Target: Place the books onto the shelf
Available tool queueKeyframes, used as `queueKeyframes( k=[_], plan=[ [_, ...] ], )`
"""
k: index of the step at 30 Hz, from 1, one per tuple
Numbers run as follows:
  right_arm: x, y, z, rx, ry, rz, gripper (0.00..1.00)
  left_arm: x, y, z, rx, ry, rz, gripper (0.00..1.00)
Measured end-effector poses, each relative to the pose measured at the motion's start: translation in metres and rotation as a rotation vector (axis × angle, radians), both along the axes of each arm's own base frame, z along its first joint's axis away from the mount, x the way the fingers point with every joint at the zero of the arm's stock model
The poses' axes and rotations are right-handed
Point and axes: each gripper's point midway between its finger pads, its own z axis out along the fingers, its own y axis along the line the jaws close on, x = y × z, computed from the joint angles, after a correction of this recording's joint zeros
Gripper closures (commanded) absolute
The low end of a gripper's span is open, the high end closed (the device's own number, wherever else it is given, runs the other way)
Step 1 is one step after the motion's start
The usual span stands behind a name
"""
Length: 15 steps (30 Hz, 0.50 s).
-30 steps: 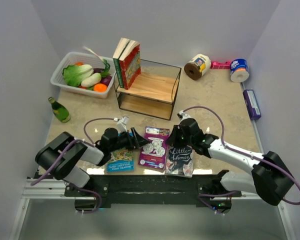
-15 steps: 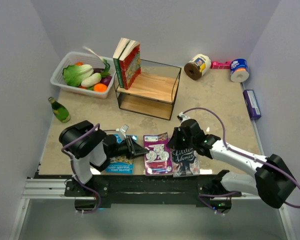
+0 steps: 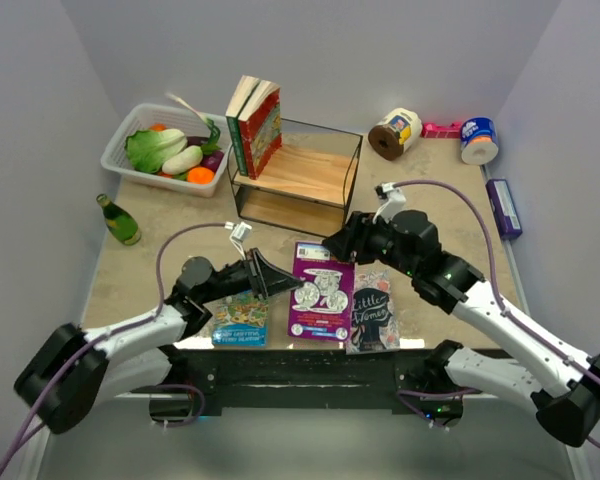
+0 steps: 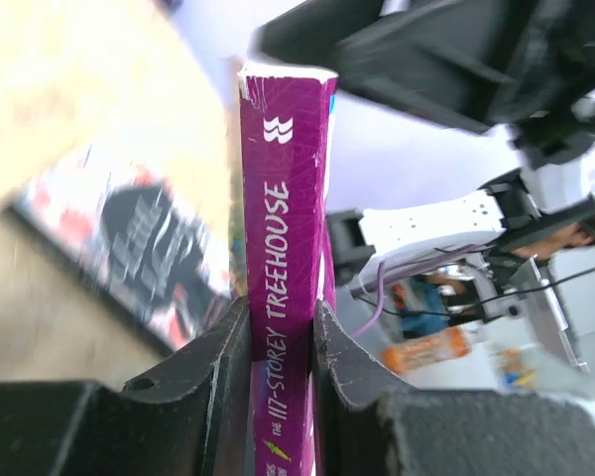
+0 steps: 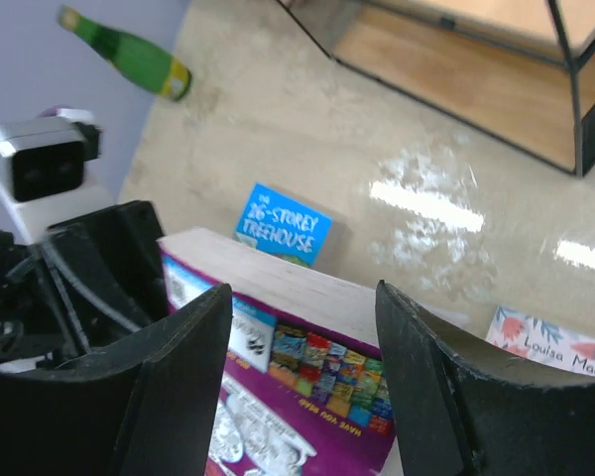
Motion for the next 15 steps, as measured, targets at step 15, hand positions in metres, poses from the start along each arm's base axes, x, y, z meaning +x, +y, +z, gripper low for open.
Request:
queueKeyframes(
  k=[15],
  plan=[
    [-0.005, -0.040, 0.102, 0.079, -0.221, -0.124, 0.37, 0.076, 0.029, 0.116, 0.348, -0.434, 0.357, 1.00]
  ],
)
